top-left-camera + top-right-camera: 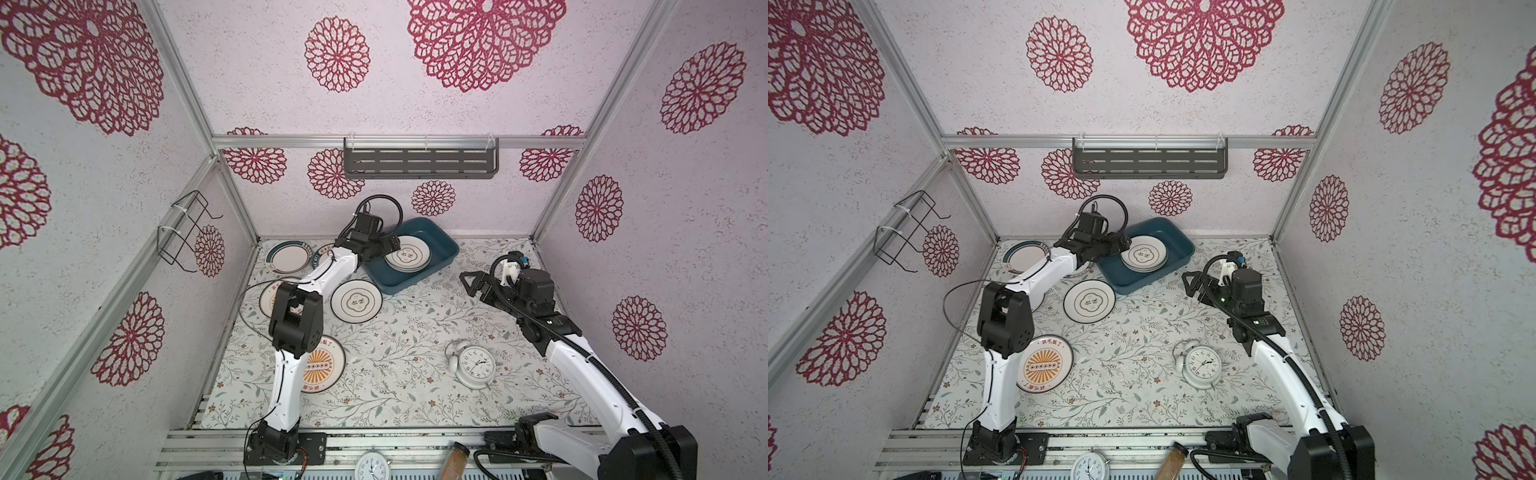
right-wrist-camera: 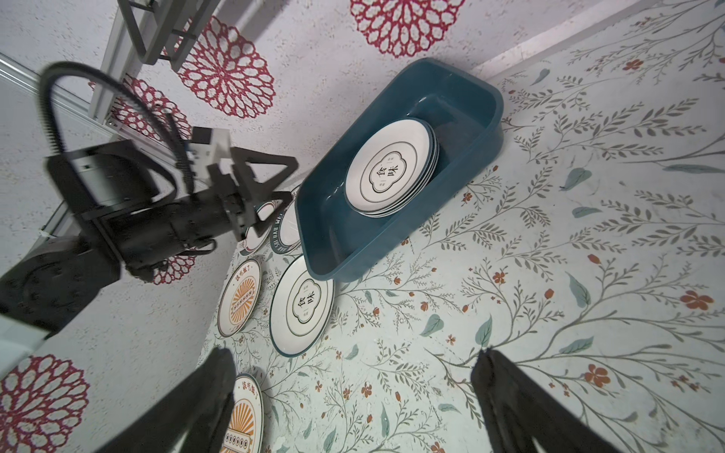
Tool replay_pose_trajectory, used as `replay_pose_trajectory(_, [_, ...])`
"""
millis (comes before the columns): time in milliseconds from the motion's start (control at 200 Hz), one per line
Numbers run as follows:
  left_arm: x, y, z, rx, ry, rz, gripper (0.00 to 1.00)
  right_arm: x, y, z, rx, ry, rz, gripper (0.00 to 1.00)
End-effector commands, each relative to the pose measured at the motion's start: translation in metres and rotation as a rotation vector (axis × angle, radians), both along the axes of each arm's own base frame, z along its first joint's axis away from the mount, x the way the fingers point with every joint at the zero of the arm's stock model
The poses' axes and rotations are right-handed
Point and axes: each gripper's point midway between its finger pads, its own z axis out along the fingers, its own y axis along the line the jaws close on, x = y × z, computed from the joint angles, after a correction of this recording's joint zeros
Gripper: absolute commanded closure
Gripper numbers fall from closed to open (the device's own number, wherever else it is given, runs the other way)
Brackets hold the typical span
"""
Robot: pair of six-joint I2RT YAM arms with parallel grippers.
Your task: Place the plates into the plastic bin on the countertop
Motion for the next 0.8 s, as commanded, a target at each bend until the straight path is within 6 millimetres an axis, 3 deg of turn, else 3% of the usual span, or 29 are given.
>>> replay_pose_trajectory(0, [-0.01, 0.014, 0.059, -0.014, -0.179, 0.033, 0.0, 0.003, 0.006, 0.017, 0.039, -0.052, 0.019, 0.01])
replay_pose_trajectory(10, [-0.011, 0.016, 0.055, -0.006, -0.173, 0.038, 0.01, 0.003, 0.006, 0.017, 0.038, -0.052, 0.02, 0.01])
replay_pose_trajectory(25, [-0.018, 0.02, 0.071, -0.014, -0.201, 0.045, 0.02, 0.003, 0.006, 0.017, 0.04, -0.051, 0.022, 0.01])
replay_pose_trajectory(90, [-0.033, 0.036, 0.078, -0.005, -0.217, 0.077, 0.03, 0.002, 0.009, 0.017, 0.041, -0.051, 0.03, 0.01])
replay_pose_trajectory(235, [-0.066, 0.073, 0.074, 0.02, -0.201, 0.156, 0.03, 0.001, 0.019, 0.014, 0.043, -0.044, 0.049, 0.01])
replay_pose_trajectory(455, [-0.124, 0.133, 0.044, 0.045, -0.116, 0.277, 0.03, 0.001, 0.044, 0.007, 0.045, -0.033, 0.096, 0.01])
replay_pose_trajectory(605, [-0.16, 0.165, 0.018, 0.079, -0.036, 0.348, 0.03, 0.001, 0.072, 0.002, 0.04, -0.025, 0.161, 0.01])
replay_pose_trajectory(796, [-0.208, 0.207, -0.01, 0.113, 0.08, 0.462, 0.03, 0.002, 0.112, -0.018, -0.004, 0.02, 0.234, 0.01])
